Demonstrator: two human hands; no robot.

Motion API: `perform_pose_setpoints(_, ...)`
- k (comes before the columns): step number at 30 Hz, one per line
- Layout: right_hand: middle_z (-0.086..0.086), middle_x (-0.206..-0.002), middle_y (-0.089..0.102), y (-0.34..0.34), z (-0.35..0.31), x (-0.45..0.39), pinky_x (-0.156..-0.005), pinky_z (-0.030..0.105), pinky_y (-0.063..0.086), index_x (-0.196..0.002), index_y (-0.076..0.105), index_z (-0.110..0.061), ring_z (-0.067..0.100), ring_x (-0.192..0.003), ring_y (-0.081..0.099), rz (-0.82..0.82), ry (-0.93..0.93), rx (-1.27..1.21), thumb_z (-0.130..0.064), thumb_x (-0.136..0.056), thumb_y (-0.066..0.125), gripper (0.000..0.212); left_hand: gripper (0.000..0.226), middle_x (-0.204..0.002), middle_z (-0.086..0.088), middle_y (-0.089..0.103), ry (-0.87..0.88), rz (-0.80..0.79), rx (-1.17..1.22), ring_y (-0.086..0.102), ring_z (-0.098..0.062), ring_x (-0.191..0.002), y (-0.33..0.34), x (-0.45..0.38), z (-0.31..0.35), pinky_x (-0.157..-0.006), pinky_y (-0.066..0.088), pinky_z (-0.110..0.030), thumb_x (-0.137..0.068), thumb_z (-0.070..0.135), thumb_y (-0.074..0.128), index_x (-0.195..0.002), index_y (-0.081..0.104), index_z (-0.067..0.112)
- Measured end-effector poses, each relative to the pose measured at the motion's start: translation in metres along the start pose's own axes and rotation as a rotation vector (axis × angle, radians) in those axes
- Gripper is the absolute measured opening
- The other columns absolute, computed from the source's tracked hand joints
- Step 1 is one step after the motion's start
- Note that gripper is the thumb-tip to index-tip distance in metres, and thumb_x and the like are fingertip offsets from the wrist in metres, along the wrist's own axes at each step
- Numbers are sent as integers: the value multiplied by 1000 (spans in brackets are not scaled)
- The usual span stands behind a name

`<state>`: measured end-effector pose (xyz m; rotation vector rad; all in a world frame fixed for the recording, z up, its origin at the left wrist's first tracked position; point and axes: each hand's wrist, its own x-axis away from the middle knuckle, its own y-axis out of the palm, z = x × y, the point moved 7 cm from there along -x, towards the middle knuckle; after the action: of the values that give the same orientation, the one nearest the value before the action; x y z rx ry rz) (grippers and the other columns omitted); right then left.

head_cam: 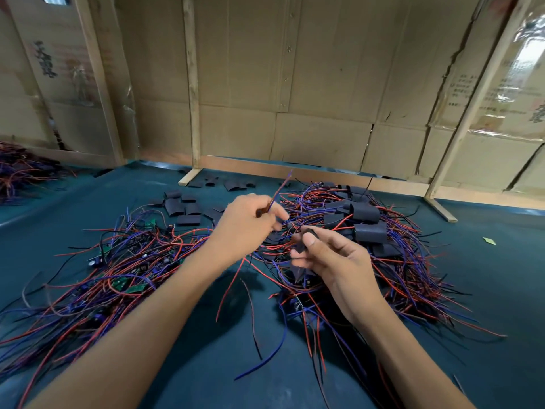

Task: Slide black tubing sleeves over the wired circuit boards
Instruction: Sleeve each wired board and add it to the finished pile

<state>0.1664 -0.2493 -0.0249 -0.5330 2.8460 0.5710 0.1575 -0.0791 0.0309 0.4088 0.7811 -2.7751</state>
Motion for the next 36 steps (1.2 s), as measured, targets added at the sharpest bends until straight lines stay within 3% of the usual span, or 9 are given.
perform_pose_setpoints(4,24,-113,71,-6,-18,-3,-82,37,59,-105,77,-6,33,-91,73,-13,-72,-163,-13,-85,68,22,43,-88,5,60,267,245,16,60,-5,-80,15,12,10,-80,46,-23,-86,-7,41,-97,73,20)
perform_pose_setpoints(8,19,-104,74,-15,-28,-3,-85,38,59,-98,79,-9,35,-95,72,45,-111,-169,-13,-85,69,16,35,-93,6,49,456,215,-56,52,-13,-90,39,32,2,-83,42,-28,-98,8,42,-123,65,11)
perform_pose_setpoints(12,16,-93,75,-16,-24,-1,-73,37,61,-91,80,-13,30,-81,75,136,-58,-162,-23,-74,78,20,36,-95,8,45,478,194,-202,52,-13,-82,51,47,-1,-73,46,-33,-107,34,35,-136,54,23)
perform_pose_setpoints(16,16,-89,72,-20,-24,1,-62,34,61,-93,78,-10,30,-76,75,210,-40,-179,-26,-71,81,27,32,-92,19,46,537,319,-233,51,-2,-76,41,55,4,-66,45,-23,-106,28,42,-130,62,19)
perform_pose_setpoints(19,13,-84,68,-24,-23,1,-60,33,59,-93,74,-8,27,-74,74,215,-33,-214,-26,-81,76,21,25,-87,15,53,575,399,-255,42,5,-71,37,57,9,-61,37,-16,-104,22,51,-121,68,16)
perform_pose_setpoints(25,11,-85,71,-24,-21,-1,-57,31,57,-90,73,-12,25,-69,73,150,-12,-192,-31,-84,75,20,20,-81,6,59,654,452,-285,51,-10,-63,36,62,16,-48,44,-35,-101,20,58,-113,73,13)
perform_pose_setpoints(30,8,-83,70,-20,-19,-1,-55,29,55,-99,70,-8,23,-67,71,116,11,-186,-32,-86,74,28,20,-79,6,57,639,457,-273,44,-8,-61,35,63,17,-45,41,-36,-101,20,59,-113,73,15)
perform_pose_setpoints(36,9,-82,72,-18,-19,-1,-53,28,54,-89,78,-14,22,-67,72,82,-18,-132,-31,-82,78,18,22,-83,2,56,645,418,-209,48,-13,-64,39,61,16,-53,45,-36,-100,18,60,-118,72,14)
